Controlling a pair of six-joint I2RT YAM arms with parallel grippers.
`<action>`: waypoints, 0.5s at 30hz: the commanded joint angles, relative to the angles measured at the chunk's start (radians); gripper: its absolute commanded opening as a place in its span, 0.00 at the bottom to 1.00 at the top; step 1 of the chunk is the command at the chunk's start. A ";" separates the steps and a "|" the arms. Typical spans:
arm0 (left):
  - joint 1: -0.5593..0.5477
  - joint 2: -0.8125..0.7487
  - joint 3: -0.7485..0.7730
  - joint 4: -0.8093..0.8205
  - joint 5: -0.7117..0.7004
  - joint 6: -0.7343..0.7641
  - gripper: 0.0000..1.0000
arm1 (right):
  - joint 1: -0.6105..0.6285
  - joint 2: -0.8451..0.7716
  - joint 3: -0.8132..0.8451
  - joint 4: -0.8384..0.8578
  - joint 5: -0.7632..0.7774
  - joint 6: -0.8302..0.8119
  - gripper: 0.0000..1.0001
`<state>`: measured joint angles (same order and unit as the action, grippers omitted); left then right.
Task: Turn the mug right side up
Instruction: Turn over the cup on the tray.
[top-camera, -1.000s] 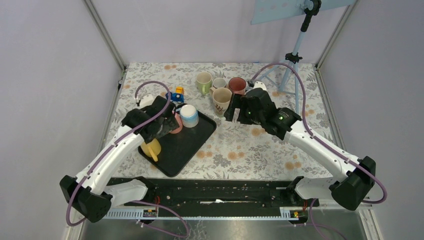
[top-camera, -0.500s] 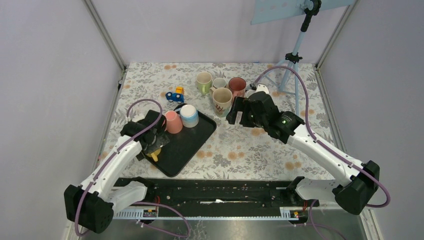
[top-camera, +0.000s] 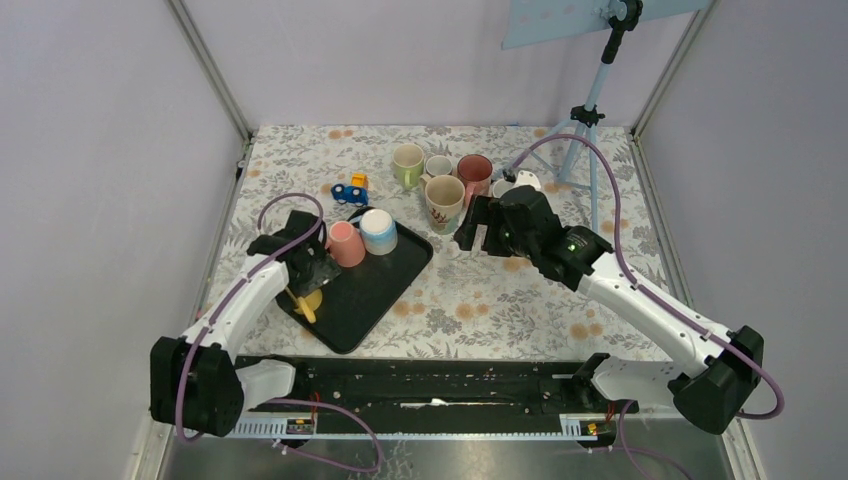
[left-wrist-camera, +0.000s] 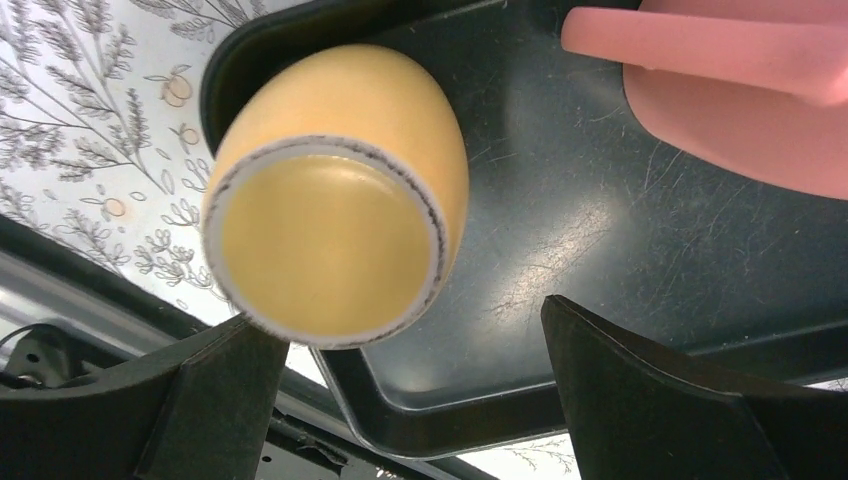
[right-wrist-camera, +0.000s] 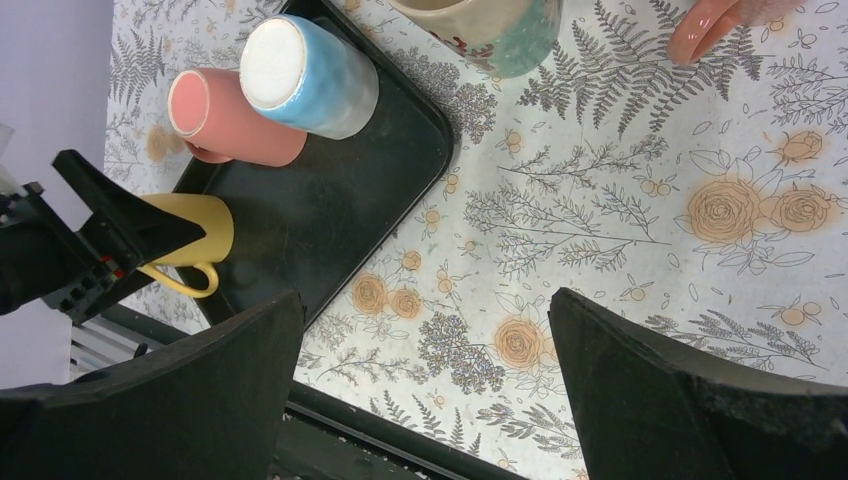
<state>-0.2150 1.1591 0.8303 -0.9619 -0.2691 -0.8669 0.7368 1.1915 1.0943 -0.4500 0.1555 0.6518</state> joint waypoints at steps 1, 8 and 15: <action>0.008 0.021 -0.052 0.104 0.081 0.002 0.99 | 0.003 -0.029 -0.008 0.037 0.007 -0.014 1.00; -0.041 0.033 -0.090 0.158 0.109 -0.067 0.99 | 0.003 -0.019 -0.008 0.042 0.004 -0.011 1.00; -0.045 0.050 -0.065 0.107 0.009 -0.096 0.93 | 0.003 -0.013 -0.015 0.050 -0.009 0.001 1.00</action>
<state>-0.2672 1.2015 0.7349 -0.8509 -0.1944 -0.9379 0.7368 1.1866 1.0885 -0.4339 0.1547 0.6521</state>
